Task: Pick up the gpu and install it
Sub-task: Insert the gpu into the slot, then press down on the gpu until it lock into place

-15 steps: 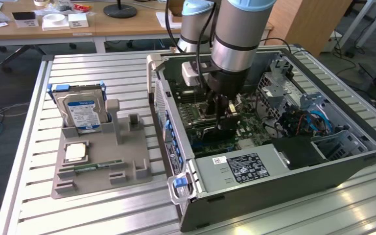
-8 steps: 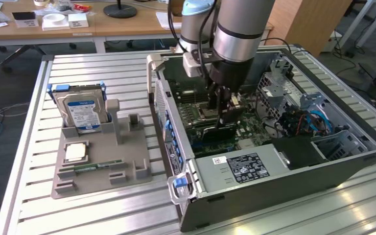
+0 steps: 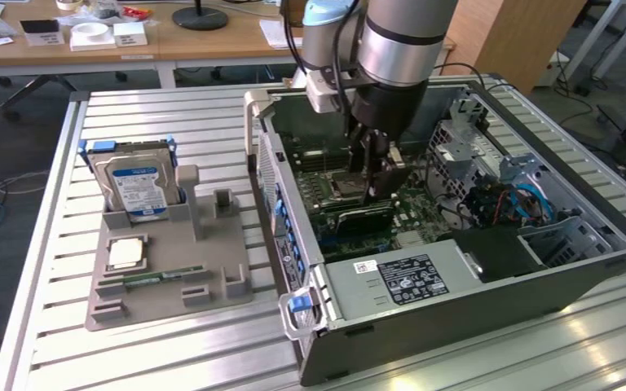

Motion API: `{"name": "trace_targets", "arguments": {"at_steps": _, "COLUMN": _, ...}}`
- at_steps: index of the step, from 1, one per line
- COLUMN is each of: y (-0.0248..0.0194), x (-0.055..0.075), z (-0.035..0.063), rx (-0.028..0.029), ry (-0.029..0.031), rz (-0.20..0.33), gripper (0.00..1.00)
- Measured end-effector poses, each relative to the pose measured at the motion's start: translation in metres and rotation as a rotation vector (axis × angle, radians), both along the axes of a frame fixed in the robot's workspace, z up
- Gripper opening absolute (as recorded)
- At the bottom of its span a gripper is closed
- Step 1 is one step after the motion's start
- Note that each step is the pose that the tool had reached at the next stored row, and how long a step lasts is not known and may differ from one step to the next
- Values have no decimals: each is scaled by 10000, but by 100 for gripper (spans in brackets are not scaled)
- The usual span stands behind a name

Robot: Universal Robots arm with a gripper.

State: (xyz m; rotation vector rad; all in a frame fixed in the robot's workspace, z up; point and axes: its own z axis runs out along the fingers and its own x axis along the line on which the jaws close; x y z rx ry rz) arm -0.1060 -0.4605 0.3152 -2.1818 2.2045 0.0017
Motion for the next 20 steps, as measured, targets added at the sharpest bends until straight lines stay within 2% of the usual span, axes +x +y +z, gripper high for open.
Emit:
{"name": "trace_targets", "arguments": {"at_steps": 14, "y": 0, "x": 0, "z": 4, "rx": 0, "ry": 0, "rz": 0, "gripper": 63}}
{"name": "trace_targets", "arguments": {"at_steps": 15, "y": 0, "x": 0, "z": 4, "rx": 0, "ry": 0, "rz": 0, "gripper": 62}}
{"name": "trace_targets", "arguments": {"at_steps": 16, "y": 0, "x": 0, "z": 4, "rx": -1, "ry": 0, "rz": 0, "gripper": 55}}
{"name": "trace_targets", "arguments": {"at_steps": 17, "y": 0, "x": 0, "z": 4, "rx": 0, "ry": 0, "rz": 0, "gripper": 55}}
{"name": "trace_targets", "arguments": {"at_steps": 18, "y": 0, "x": 0, "z": 4, "rx": 0, "ry": -1, "rz": 0, "gripper": 49}}
{"name": "trace_targets", "arguments": {"at_steps": 19, "y": 0, "x": 0, "z": 4, "rx": 0, "ry": 0, "rz": 0, "gripper": 49}}
{"name": "trace_targets", "arguments": {"at_steps": 20, "y": 0, "x": 0, "z": 4, "rx": -1, "ry": 0, "rz": 0, "gripper": 44}}
